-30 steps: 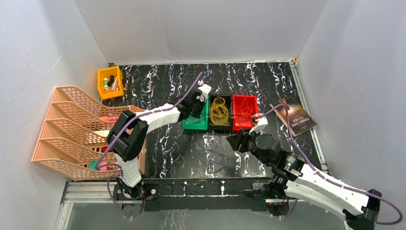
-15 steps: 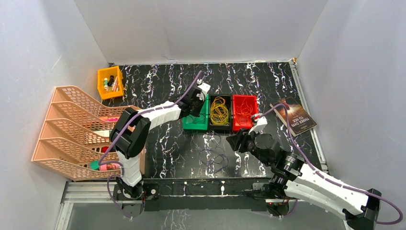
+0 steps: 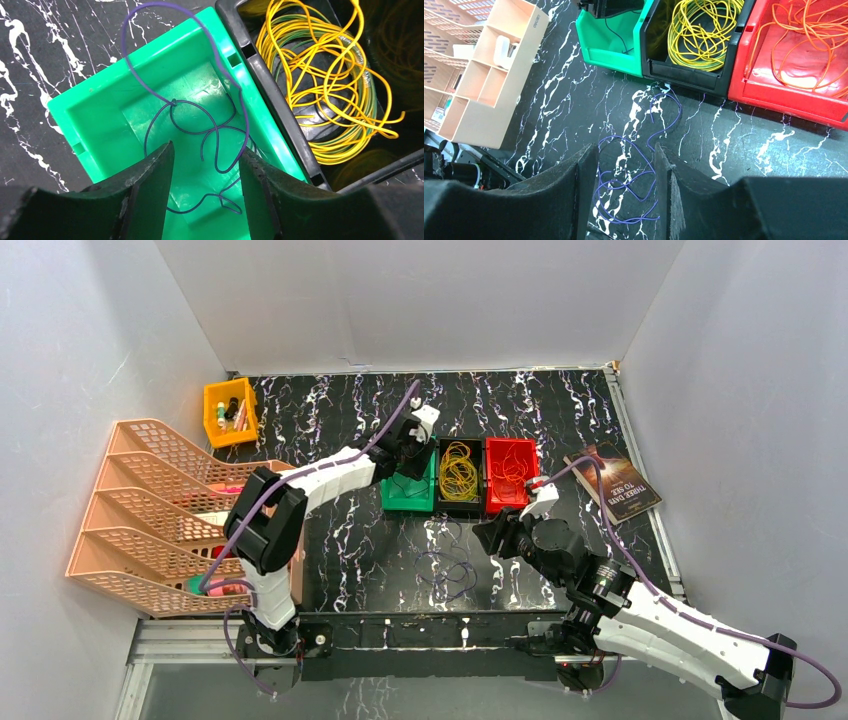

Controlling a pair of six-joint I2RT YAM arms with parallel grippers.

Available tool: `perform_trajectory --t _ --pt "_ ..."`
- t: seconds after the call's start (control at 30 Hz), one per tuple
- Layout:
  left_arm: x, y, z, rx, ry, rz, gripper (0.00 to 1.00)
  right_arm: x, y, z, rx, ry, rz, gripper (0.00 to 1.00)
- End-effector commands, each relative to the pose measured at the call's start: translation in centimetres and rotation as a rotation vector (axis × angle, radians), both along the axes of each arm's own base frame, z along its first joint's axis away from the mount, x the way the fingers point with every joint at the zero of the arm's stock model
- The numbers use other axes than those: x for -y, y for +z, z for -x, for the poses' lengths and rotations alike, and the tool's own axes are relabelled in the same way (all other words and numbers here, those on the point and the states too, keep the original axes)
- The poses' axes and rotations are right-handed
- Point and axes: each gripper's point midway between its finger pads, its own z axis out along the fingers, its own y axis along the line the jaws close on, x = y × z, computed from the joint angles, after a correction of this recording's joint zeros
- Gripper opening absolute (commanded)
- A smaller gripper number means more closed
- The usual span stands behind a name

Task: Untangle the cables
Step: Place the cable in the bin.

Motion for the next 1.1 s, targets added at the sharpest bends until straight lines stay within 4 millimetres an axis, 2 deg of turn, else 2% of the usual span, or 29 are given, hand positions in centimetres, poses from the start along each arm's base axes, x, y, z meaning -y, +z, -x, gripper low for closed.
perform_trajectory --t 0.0,0.13,0.37,0.63,0.87,1.07 --pt "-0.1 5.8 -0.3 0.095 0.007 0.064 0.52 0.2 0.8 -0.3 0.021 -0.025 -0.018 0.55" --pt "-0.5 7.2 0.0 0.118 0.011 0.080 0.56 0.3 0.7 -0.5 0.019 -0.035 -0.015 0.56" --pt "-1.1 7.3 0.4 0.119 0.022 0.080 0.57 0.1 0.6 -0.6 0.015 -0.034 -0.004 0.57" --pt "1.1 10.3 0.2 0.140 -0.014 0.203 0.58 0.2 0.4 -0.5 0.008 -0.038 -0.008 0.57" --pt "3.5 9.5 -0.5 0.082 -0.051 0.259 0.61 0.4 0.5 -0.4 0.007 -0.040 -0.006 0.57" --pt "3.5 9.8 -2.0 0.075 0.106 0.311 0.67 0.8 0.4 -0.4 0.006 -0.053 -0.021 0.57"
